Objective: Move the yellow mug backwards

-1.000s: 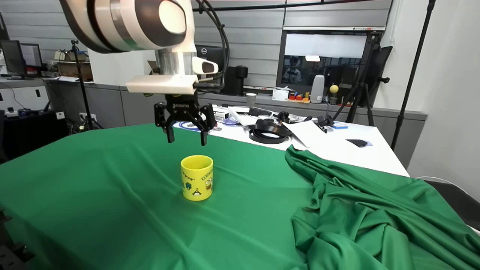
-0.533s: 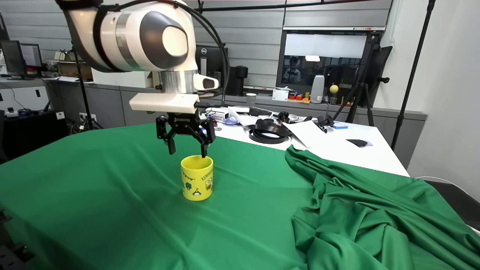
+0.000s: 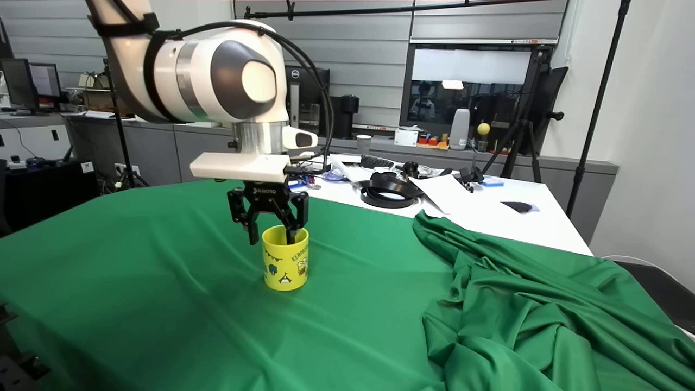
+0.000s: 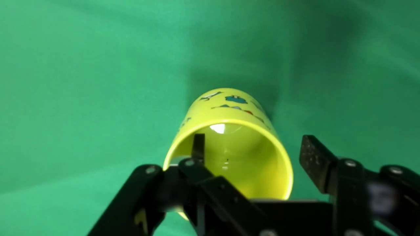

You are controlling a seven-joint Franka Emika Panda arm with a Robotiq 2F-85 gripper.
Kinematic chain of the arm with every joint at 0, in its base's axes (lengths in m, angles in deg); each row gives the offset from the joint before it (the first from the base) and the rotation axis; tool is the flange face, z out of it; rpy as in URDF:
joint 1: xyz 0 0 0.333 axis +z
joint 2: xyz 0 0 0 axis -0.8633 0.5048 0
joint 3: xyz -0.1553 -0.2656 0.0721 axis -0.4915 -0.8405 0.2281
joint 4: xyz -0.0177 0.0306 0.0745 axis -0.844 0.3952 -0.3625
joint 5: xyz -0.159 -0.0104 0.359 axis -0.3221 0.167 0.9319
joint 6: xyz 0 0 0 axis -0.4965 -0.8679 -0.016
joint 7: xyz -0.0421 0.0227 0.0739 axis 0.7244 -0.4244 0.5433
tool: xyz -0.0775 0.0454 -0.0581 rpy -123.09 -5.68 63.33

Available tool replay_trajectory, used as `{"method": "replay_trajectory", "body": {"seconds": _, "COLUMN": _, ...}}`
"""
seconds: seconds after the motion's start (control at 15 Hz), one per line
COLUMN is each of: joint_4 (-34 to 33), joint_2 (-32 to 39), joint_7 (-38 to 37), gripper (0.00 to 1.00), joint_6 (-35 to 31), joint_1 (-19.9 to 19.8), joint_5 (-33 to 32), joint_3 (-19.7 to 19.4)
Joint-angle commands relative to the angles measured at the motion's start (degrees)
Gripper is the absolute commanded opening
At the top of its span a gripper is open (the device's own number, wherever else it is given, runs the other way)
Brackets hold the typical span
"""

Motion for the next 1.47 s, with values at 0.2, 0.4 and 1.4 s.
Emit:
{"method": "replay_trajectory", "body": {"seconds": 0.2, "joint_4": -4.0, "joint_2": 4.1, "joint_7": -1.5, "gripper": 0.25, "joint_6": 1.6, "joint_1": 1.8, "joint_5": -1.7, "joint_3": -0.9}}
{"method": "replay_trajectory", "body": {"seconds": 0.4, "joint_4": -4.5, "joint_2": 4.2, "joint_7": -1.0, "gripper": 0.05, "joint_6": 1.9, "joint_1": 2.3, "joint_5": -1.5, "joint_3": -0.5}}
{"method": "replay_trajectory", "body": {"seconds": 1.4, "joint_4": -13.2, "joint_2": 3.9, "joint_7": 1.2, "gripper": 0.02, "joint_6": 4.5, "joint_1": 2.5, "joint_5": -0.6, "joint_3": 1.4}}
